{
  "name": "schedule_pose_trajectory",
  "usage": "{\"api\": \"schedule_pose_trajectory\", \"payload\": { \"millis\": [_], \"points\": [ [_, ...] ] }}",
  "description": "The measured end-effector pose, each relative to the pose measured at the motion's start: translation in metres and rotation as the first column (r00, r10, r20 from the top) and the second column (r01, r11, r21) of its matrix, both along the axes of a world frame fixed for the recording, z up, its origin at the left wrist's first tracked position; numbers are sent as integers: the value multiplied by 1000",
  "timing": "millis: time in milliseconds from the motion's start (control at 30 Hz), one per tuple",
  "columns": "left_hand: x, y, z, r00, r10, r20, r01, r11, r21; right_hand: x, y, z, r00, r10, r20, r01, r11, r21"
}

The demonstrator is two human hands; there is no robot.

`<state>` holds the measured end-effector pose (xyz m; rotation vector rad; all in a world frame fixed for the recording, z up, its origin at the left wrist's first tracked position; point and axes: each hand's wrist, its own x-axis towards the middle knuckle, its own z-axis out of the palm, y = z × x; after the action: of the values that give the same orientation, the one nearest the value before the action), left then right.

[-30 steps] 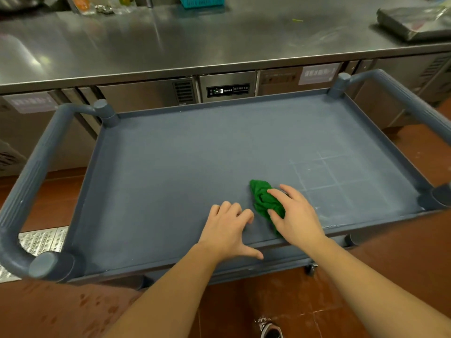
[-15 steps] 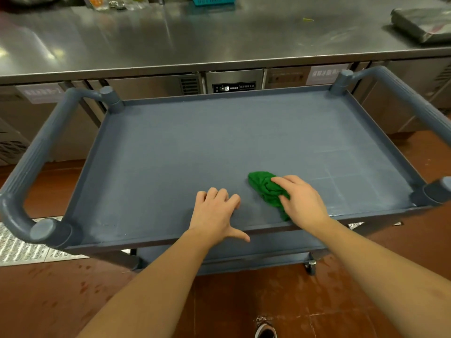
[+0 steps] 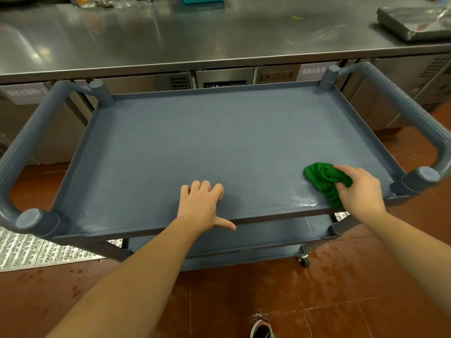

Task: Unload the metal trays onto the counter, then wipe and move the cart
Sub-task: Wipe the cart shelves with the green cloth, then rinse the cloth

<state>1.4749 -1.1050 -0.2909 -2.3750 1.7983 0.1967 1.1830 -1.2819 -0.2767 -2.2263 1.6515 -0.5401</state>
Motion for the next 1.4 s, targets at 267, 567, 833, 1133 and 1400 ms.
{"api": "schedule_pose_trajectory", "payload": {
  "millis": [267, 567, 833, 1133, 1400],
  "points": [
    [-2, 8, 2, 934, 128, -335, -150, 988, -41, 59, 56, 34, 943, 160, 293, -188, 980, 67],
    [-12, 32, 24, 305, 32, -952, -627, 759, -175, 103, 111, 65, 846, 314, 430, -457, 844, 282],
    [-20, 112, 6, 355, -25, -935, -565, 791, -235, 126, 150, 72, 791, 599, 127, -569, 644, 511],
    [4, 174, -47, 344, 147, -928, -619, 778, -106, 144, 194, -40, 906, 412, 99, -385, 705, 595],
    [25, 188, -83, 211, 329, -920, -790, 611, 37, 169, 178, -110, 946, 302, 118, -312, 754, 577]
  ]
}}
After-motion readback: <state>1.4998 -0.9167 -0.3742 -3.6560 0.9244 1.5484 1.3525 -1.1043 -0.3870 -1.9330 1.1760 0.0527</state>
